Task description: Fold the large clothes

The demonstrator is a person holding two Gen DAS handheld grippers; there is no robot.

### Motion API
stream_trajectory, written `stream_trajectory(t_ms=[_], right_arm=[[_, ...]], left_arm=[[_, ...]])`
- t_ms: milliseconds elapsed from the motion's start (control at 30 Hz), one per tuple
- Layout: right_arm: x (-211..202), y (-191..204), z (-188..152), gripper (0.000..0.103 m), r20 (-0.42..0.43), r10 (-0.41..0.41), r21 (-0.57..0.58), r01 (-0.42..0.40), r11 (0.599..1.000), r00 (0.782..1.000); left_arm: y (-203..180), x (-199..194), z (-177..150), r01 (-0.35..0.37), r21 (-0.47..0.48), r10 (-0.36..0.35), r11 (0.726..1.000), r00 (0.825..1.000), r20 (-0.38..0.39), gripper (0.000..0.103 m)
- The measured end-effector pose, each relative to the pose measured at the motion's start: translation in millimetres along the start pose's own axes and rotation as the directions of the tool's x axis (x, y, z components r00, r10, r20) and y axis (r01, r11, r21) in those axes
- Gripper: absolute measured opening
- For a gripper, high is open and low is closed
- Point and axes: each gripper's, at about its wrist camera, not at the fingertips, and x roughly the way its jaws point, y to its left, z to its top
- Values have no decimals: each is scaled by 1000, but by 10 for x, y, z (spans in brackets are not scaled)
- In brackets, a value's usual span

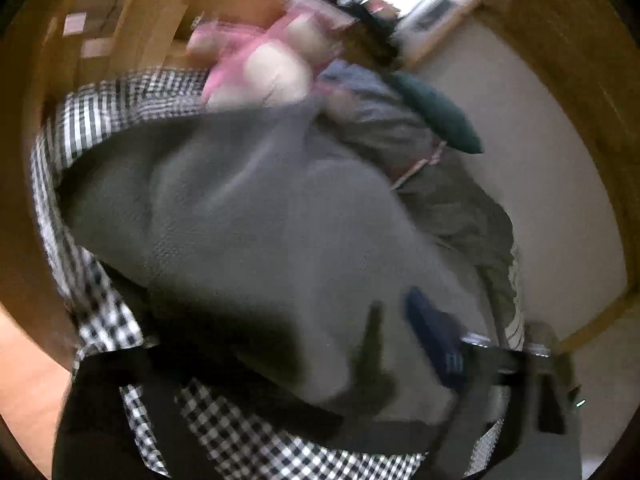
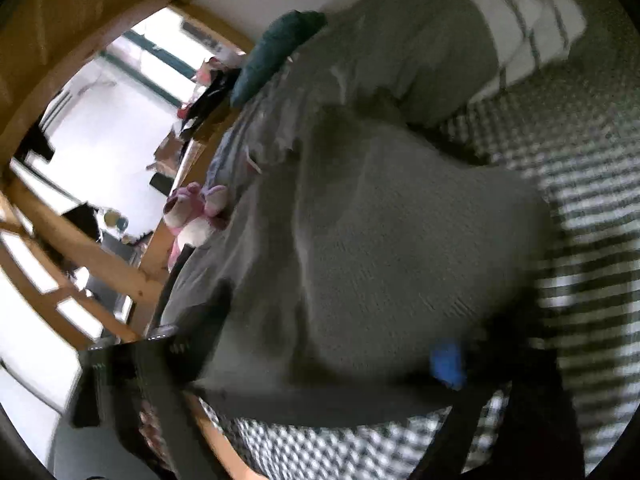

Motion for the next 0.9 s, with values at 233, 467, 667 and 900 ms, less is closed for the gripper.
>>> stream_trajectory(t_ms=[233,467,667,900], right_arm=[[-643,974,400,100,251,-181,-355,265,897,951],[812,1537,663,100,-48,-337,-535,261,804,940],[1377,1108,246,100,-216,-474,-617,257,744,853],[1521,897,115,100,-212,-479,-608,269,747,852]], left_arm=[[-1015,-346,198,-43,311,13,950,995,97,97],[-1441,890,436,-148,417,228,897,962,-150,97],[-1164,1047,125,-158,420,253,894,951,-180,97],[-1070,1195,-47,-166,438,241,884,963,-123,99]])
